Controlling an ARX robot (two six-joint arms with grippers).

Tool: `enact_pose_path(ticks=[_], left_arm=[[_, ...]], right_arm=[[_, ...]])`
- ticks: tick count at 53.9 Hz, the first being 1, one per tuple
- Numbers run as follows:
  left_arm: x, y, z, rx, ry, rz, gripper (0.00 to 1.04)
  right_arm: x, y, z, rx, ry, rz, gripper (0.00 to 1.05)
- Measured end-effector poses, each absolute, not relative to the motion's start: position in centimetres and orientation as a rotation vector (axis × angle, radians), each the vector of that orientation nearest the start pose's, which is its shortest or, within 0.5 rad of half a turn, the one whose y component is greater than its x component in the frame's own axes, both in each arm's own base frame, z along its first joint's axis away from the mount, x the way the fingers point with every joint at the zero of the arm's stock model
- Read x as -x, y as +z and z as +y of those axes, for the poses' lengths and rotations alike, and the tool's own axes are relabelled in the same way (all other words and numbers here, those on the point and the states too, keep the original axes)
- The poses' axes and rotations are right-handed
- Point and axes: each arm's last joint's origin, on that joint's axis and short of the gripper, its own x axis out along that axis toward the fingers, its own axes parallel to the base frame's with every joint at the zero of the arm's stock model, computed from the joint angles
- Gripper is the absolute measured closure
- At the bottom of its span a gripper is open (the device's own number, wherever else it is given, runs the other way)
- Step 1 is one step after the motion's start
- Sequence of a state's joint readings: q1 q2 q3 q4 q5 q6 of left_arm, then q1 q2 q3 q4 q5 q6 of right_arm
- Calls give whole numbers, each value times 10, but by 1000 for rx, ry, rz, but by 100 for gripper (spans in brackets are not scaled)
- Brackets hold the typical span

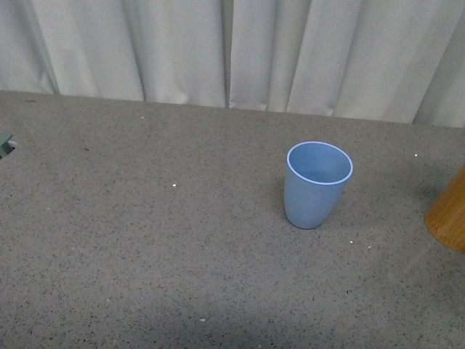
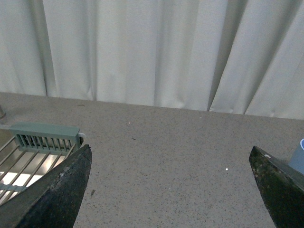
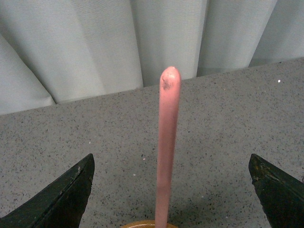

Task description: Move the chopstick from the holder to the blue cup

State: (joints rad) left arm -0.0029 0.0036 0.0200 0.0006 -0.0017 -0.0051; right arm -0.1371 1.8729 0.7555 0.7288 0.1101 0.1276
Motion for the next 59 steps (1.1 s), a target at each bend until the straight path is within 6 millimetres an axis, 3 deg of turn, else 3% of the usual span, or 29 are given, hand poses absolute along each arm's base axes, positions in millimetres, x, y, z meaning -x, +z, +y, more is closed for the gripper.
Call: enact_pose_path(ticks=[54, 59], left_arm=[[-97, 170, 0, 5, -1, -17, 7], [-97, 170, 0, 5, -1, -17, 7]], right_arm=[[-364, 118, -42, -140, -307, 412, 10], [-364, 118, -42, -145, -308, 411, 20]])
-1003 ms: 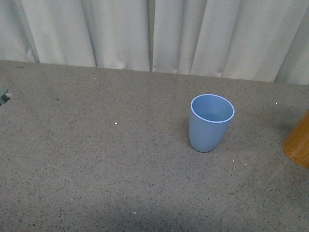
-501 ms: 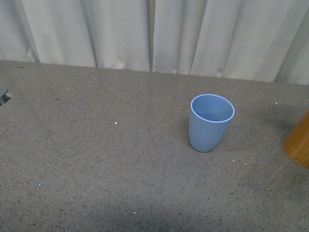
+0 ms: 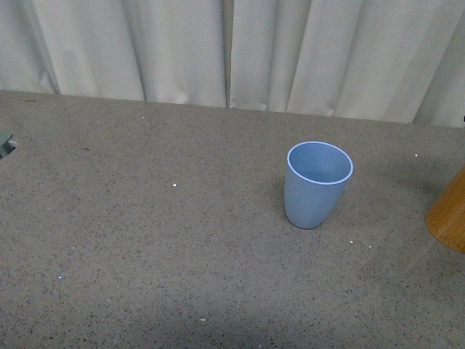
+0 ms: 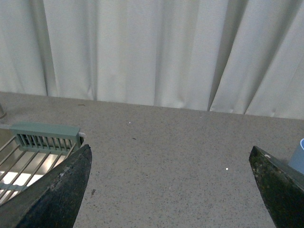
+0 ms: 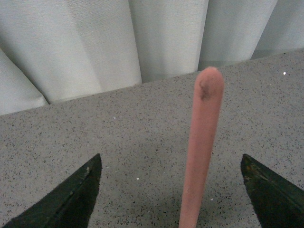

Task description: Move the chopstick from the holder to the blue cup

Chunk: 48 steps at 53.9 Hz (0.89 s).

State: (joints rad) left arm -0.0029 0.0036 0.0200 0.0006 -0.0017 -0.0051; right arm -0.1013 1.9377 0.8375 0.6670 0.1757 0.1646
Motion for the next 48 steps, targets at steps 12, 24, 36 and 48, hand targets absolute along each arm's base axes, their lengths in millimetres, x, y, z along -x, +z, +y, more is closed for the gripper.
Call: enact_pose_path(ticks=[12, 24, 36, 48], left_arm=[[-97, 170, 0, 5, -1, -17, 7], [-97, 170, 0, 5, -1, -17, 7], [-97, 170, 0, 5, -1, -17, 7], [-97, 170, 0, 5, -1, -17, 7]], right_arm=[[-365, 119, -40, -149, -304, 408, 57], [-365, 119, -38, -152, -294, 399, 94], [-365, 119, -38, -154, -289, 396, 103], [-364, 120, -37, -160, -286, 394, 103]])
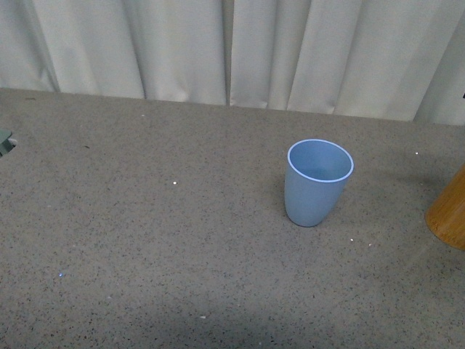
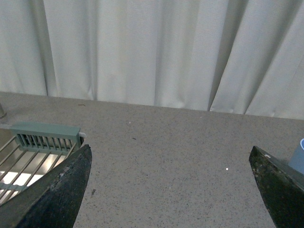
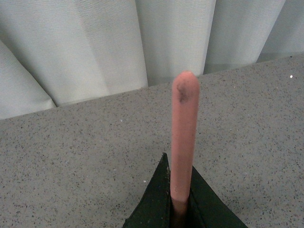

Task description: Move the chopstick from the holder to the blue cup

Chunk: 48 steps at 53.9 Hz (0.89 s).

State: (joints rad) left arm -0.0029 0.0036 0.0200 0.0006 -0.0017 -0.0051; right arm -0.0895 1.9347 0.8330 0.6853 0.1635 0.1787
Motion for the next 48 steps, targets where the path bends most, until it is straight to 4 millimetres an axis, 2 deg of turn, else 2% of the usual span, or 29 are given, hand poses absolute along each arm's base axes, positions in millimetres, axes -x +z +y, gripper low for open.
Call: enact_pose_path(ticks=[6, 28, 48], left_arm=[[-97, 170, 0, 5, -1, -17, 7], [-97, 170, 0, 5, -1, -17, 7], [-97, 170, 0, 5, -1, -17, 7]], right_arm=[[-360, 125, -37, -166, -277, 383, 103], [-336, 168, -38, -175, -222, 259, 103], [-315, 201, -70, -227, -258, 158, 103]])
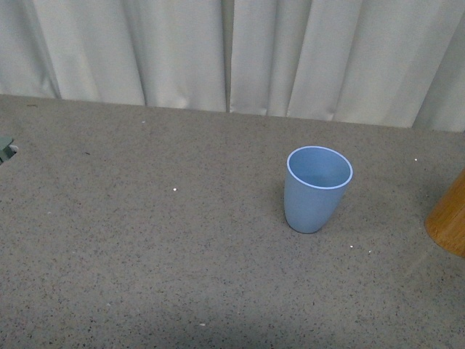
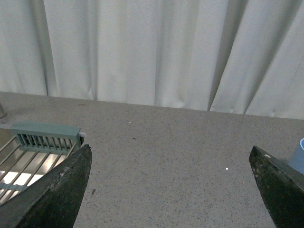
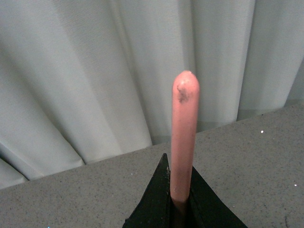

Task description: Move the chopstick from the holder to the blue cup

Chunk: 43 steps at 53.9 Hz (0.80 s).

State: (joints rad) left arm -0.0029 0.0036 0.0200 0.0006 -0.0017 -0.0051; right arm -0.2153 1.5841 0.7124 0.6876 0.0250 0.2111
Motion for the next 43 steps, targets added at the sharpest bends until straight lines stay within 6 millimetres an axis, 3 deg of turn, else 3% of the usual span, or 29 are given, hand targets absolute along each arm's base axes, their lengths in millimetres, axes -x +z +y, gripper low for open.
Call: enact_pose_path(ticks=[10, 24, 31, 43], left_arm=[[-97, 170, 0, 5, -1, -17, 7], [-97, 170, 0, 5, -1, -17, 7], [-97, 170, 0, 5, -1, -17, 7], [-97, 170, 0, 5, -1, -17, 7]], right_arm=[[-306, 219, -76, -261, -262, 119, 103], [-302, 260, -56, -294, -182, 26, 103], [-298, 275, -20, -300, -94, -5, 103], [-304, 265, 34, -306, 5, 26, 103]])
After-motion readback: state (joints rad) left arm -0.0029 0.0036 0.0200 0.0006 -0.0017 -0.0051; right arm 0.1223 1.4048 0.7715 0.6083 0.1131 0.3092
